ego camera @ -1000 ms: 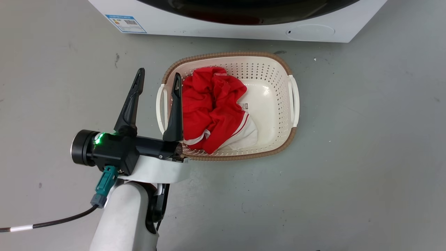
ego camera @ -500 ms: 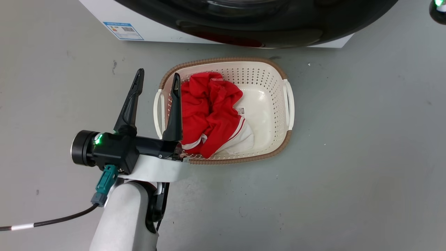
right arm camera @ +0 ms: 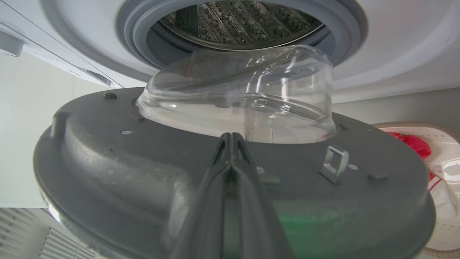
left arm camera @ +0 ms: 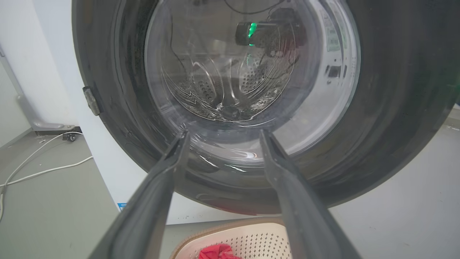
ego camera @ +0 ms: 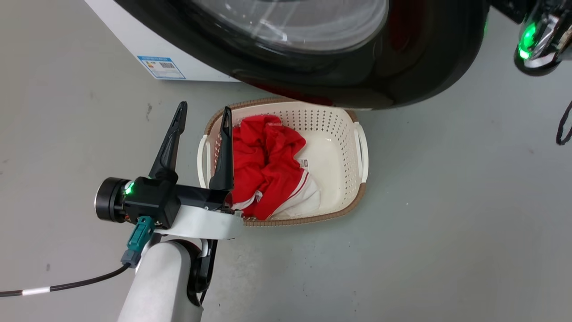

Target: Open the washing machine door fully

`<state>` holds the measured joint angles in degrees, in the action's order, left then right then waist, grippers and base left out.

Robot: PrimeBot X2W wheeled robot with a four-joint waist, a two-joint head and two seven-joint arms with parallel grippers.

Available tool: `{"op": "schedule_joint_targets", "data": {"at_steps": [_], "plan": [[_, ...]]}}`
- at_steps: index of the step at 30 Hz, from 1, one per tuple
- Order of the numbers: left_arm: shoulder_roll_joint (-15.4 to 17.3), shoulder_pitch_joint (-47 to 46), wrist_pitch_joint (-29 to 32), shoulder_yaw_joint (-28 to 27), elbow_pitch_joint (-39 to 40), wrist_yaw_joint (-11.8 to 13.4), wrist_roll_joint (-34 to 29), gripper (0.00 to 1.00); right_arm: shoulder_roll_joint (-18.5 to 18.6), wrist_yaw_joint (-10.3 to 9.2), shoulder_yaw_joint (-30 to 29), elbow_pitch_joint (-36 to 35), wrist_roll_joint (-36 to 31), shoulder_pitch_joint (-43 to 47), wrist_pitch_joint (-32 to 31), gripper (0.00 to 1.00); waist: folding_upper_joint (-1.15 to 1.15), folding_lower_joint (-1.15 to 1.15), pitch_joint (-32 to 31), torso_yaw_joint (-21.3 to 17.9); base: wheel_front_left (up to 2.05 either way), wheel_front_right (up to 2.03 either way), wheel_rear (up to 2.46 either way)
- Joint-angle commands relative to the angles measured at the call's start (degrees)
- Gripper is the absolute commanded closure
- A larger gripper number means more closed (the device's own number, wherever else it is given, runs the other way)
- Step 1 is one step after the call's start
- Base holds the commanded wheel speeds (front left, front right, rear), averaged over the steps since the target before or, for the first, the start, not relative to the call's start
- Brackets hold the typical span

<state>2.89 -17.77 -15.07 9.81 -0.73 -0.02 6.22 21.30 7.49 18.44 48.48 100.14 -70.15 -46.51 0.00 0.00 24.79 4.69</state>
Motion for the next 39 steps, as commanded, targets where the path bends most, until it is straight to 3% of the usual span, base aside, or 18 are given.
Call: {"op": "schedule_joint_targets", "data": {"at_steps": [1, 26, 39], "plan": [[0.0, 0.7, -0.2, -0.2, -0.2, -0.2, 0.0, 0.0, -0.7, 0.0, 0.3, -0.6, 0.5, 1.4, -0.6, 1.0, 0.0, 0.0, -1.2, -0.2, 0.0, 0.0, 0.0], [0.0, 10.3, -0.2, -2.0, -3.9, -0.9, 0.3, 0.0, -4.7, 0.0, 8.8, -19.8, 1.7, 26.1, -3.7, 1.0, 0.0, 0.0, -17.0, -1.0, 0.0, 0.0, 0.0], [0.0, 12.5, -0.2, -2.1, -4.1, -1.0, 0.7, 0.0, -6.2, 0.0, 13.0, -27.1, 4.4, 32.6, -2.9, 1.0, 0.0, 0.0, -19.3, 0.2, 0.0, 0.0, 0.0]]}}
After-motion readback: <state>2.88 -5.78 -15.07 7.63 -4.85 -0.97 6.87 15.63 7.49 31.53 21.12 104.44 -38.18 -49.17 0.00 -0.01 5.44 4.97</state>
